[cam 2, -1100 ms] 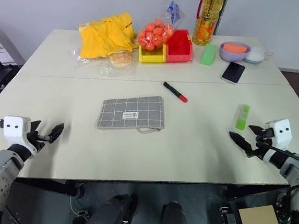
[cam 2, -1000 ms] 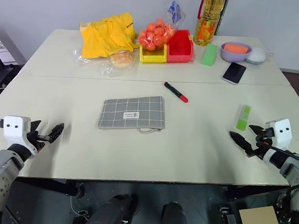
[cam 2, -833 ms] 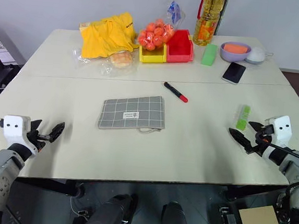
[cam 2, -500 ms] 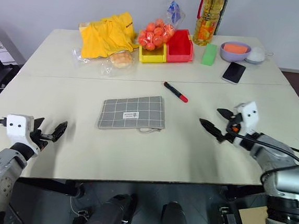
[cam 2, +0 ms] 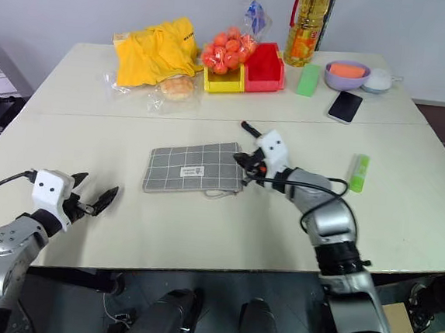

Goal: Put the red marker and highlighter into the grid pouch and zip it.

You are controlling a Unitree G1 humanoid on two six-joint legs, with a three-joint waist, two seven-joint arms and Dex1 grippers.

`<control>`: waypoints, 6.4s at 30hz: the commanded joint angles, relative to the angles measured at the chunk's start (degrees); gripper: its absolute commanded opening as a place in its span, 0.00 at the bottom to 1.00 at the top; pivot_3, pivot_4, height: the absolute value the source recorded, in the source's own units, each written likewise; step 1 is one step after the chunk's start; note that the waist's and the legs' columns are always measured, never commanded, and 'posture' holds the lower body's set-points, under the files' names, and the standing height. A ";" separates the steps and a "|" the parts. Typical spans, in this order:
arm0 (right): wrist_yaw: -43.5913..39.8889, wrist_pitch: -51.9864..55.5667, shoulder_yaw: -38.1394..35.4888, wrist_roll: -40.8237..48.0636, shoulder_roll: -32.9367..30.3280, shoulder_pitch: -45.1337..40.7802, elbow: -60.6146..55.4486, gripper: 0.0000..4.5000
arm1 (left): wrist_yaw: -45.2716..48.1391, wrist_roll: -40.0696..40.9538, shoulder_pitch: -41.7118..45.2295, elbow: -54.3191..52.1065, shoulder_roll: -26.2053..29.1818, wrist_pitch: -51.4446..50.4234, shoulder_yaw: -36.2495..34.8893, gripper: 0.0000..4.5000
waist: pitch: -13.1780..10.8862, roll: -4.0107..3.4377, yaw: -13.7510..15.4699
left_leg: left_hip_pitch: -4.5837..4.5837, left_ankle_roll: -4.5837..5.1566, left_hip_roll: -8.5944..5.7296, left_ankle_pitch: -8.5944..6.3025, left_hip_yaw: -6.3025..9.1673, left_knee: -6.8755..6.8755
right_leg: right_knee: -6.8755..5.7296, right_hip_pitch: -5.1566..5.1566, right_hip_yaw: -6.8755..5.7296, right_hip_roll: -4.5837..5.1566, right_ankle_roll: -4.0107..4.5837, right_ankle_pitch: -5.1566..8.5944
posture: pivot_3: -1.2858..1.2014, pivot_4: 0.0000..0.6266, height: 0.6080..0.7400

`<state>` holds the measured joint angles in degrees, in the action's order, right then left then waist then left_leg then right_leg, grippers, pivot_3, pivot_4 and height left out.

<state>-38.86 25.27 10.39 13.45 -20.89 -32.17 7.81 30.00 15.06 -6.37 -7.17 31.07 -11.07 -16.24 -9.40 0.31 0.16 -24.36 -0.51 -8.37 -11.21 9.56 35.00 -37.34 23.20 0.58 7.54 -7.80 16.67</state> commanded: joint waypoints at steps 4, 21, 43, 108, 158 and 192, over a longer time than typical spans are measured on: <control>4.87 -1.58 0.21 -4.80 4.97 -5.12 12.50 0.01 | 6.35 -6.43 2.93 6.68 6.80 11.15 3.10 1.00 | -0.01 -0.02 0.16 | 0.00 -0.06 0.00 0.04 0.01 0.01 | 0.00 0.01 0.01 -0.17 0.08 -0.06 | 0.52 0.24 1.00; 5.11 -0.80 -0.98 -5.78 6.02 -2.77 9.63 0.01 | 5.61 -28.83 36.29 54.42 8.38 67.91 22.95 1.00 | 0.02 -0.01 -0.81 | 0.08 -0.16 0.06 0.10 0.03 -0.02 | -0.17 0.04 0.09 -0.26 0.01 -0.15 | 0.52 0.24 1.00; 7.21 -1.96 -5.00 -4.94 3.79 -2.06 1.39 0.00 | 5.83 -21.77 41.98 63.90 4.33 69.37 24.74 0.02 | 0.03 0.00 -1.42 | -0.01 -0.16 0.04 0.13 -0.02 0.08 | -0.50 0.06 0.20 -0.30 -0.11 -0.17 | 0.52 0.24 1.00; -0.99 19.21 3.56 4.25 -3.80 -0.26 -24.32 0.53 | -13.17 -21.79 19.31 3.28 -14.37 9.37 20.13 0.00 | 0.02 0.02 -0.74 | -0.05 -0.20 0.07 0.14 -0.06 0.12 | -0.52 0.10 0.31 -0.34 -0.09 -0.14 | 0.52 0.24 1.00; -7.40 4.41 -7.00 -2.59 -14.93 3.69 -16.75 0.05 | -12.38 -22.17 25.19 8.52 -15.96 7.03 22.18 0.00 | 0.00 0.02 -0.63 | -0.10 -0.20 0.10 0.14 -0.14 0.16 | -0.50 0.10 0.35 -0.35 -0.10 -0.15 | 0.52 0.24 1.00; -11.42 0.08 -6.91 -3.69 -17.03 5.22 -13.41 0.05 | -12.48 -22.10 23.65 6.71 -16.36 6.46 21.82 0.00 | 0.00 0.03 -0.72 | -0.10 -0.20 0.10 0.14 -0.14 0.16 | -0.50 0.10 0.34 -0.34 -0.10 -0.15 | 0.52 0.24 1.00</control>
<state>-50.03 26.87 3.97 9.73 -37.13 -26.68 -4.92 17.42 -7.95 17.57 2.15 14.68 -5.43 5.89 -9.40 0.34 -0.56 -24.46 -0.71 -8.27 -11.07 9.42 35.15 -37.84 23.30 0.91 7.19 -7.91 16.52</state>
